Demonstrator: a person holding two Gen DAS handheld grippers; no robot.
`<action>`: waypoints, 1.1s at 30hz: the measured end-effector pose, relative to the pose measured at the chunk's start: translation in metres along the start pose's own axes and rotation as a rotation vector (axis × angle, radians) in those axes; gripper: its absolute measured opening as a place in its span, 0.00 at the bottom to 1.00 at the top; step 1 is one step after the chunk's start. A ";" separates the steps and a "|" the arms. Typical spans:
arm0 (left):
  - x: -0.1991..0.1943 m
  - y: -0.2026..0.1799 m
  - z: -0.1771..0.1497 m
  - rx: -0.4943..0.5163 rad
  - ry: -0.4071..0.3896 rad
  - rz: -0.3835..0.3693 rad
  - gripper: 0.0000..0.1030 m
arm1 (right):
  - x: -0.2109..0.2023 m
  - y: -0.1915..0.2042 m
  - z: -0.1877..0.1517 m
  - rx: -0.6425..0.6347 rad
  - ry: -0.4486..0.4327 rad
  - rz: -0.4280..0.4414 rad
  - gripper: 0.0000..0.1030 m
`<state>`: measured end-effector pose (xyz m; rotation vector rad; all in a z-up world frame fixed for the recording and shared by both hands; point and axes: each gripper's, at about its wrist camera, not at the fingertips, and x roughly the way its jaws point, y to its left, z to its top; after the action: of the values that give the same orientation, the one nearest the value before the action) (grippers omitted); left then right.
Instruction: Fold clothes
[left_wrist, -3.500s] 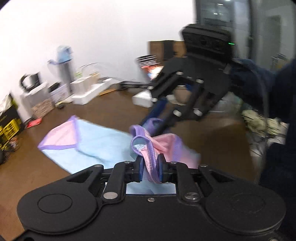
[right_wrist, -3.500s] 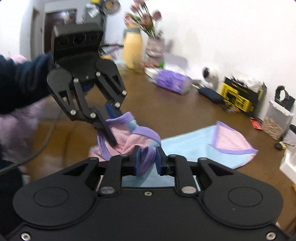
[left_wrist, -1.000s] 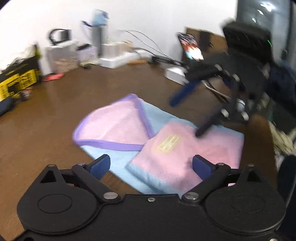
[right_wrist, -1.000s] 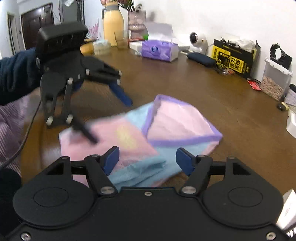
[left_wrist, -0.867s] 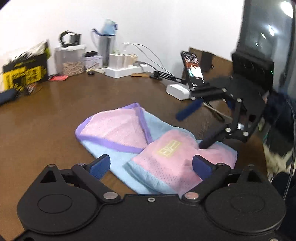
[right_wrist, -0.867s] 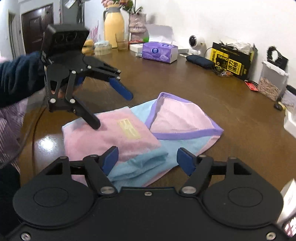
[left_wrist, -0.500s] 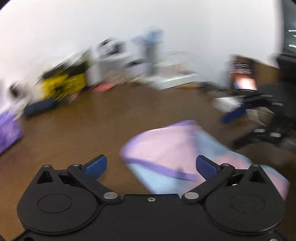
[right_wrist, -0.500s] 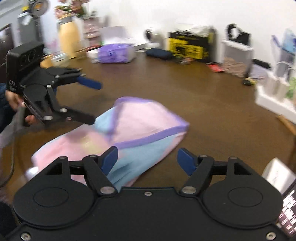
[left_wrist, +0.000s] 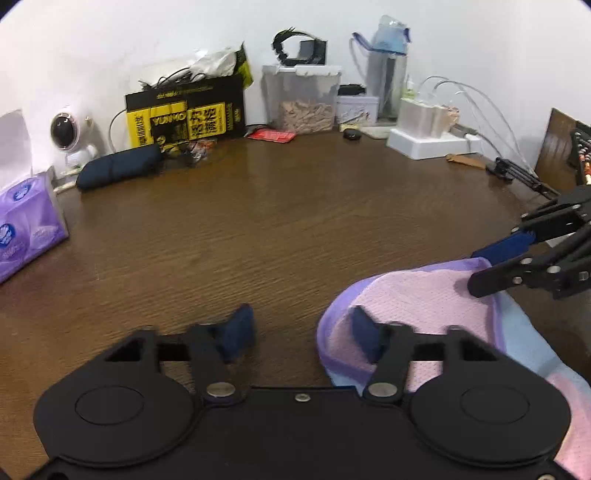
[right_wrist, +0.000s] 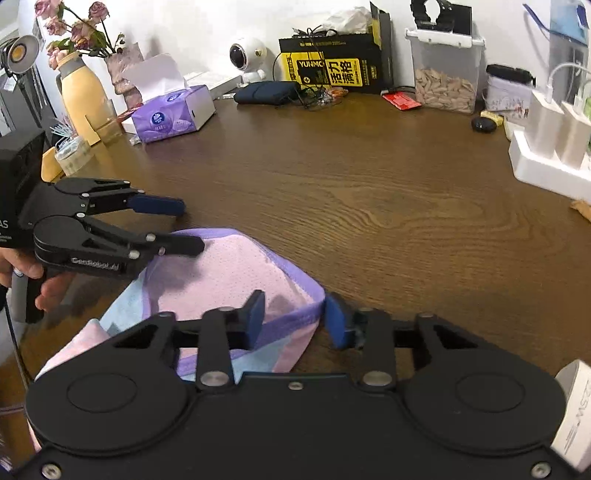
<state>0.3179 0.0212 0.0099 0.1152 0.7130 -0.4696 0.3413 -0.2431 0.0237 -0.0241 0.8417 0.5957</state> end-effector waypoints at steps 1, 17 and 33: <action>-0.001 -0.001 0.000 -0.004 0.011 -0.017 0.12 | 0.000 0.000 -0.001 -0.005 -0.003 0.005 0.15; -0.159 -0.044 -0.058 0.063 -0.304 0.046 0.00 | -0.116 0.058 -0.057 -0.299 -0.230 0.099 0.09; -0.022 -0.033 -0.007 0.209 0.121 0.120 0.47 | -0.085 0.041 -0.048 -0.096 -0.204 -0.012 0.64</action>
<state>0.2845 0.0016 0.0211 0.3836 0.7694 -0.4237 0.2440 -0.2622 0.0595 -0.0553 0.6147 0.6160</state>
